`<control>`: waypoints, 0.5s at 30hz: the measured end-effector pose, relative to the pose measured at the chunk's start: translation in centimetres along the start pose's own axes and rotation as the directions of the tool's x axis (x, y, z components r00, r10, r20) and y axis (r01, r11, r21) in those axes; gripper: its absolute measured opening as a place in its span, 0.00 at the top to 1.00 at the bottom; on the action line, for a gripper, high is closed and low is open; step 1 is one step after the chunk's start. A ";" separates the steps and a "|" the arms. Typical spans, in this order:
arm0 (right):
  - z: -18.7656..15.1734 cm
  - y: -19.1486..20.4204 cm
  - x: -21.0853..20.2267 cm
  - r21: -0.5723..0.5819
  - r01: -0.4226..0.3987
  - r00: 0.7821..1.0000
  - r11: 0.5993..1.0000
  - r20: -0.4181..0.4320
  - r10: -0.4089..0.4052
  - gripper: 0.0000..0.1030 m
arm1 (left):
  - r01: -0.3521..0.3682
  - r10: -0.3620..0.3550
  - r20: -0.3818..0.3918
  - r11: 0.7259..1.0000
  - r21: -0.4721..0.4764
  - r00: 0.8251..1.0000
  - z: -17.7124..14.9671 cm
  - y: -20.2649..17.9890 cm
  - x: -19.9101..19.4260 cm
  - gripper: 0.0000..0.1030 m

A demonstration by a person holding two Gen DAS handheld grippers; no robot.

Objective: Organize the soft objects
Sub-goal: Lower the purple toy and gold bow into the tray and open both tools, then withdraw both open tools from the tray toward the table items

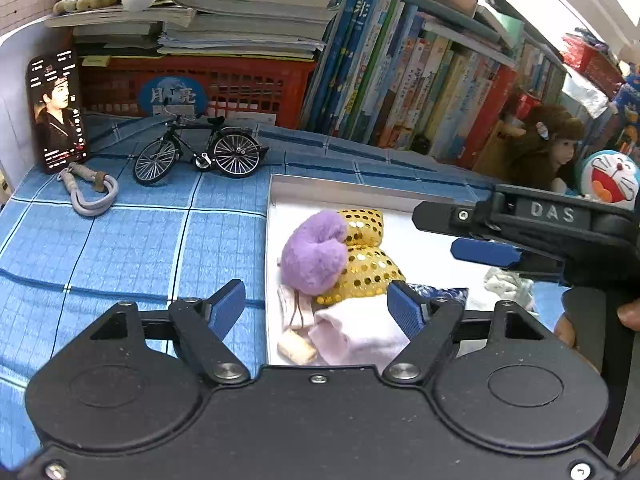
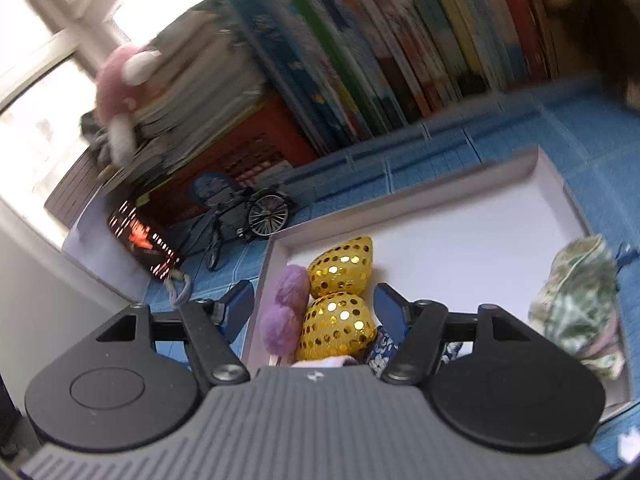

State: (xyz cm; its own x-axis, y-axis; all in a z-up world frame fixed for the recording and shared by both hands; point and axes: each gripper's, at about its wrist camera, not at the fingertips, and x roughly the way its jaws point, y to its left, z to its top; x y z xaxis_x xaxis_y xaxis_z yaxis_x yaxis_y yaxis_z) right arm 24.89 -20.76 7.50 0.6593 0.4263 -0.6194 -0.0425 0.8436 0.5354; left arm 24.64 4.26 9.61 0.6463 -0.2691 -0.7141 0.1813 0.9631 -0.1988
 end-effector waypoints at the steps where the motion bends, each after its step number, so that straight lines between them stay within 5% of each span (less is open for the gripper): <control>1: -0.2 0.3 -0.6 -0.027 -0.004 1.000 1.000 0.009 0.004 0.23 | 0.004 -0.004 0.005 1.000 0.000 1.000 -0.2 0.0 -0.4 0.26; 15: -4.7 3.3 -7.7 -0.304 -0.049 0.993 0.952 0.090 0.080 0.17 | -0.003 -0.004 0.128 0.999 0.051 0.992 -4.5 0.4 -7.1 0.21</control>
State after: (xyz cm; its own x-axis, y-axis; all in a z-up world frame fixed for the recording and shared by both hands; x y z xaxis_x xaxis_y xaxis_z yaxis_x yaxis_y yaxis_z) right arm 16.14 -19.65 11.31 0.7189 0.4612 -0.5200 -0.3007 0.8809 0.3655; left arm 16.76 6.54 11.61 0.7349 -0.2707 -0.6219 0.2171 0.9625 -0.1624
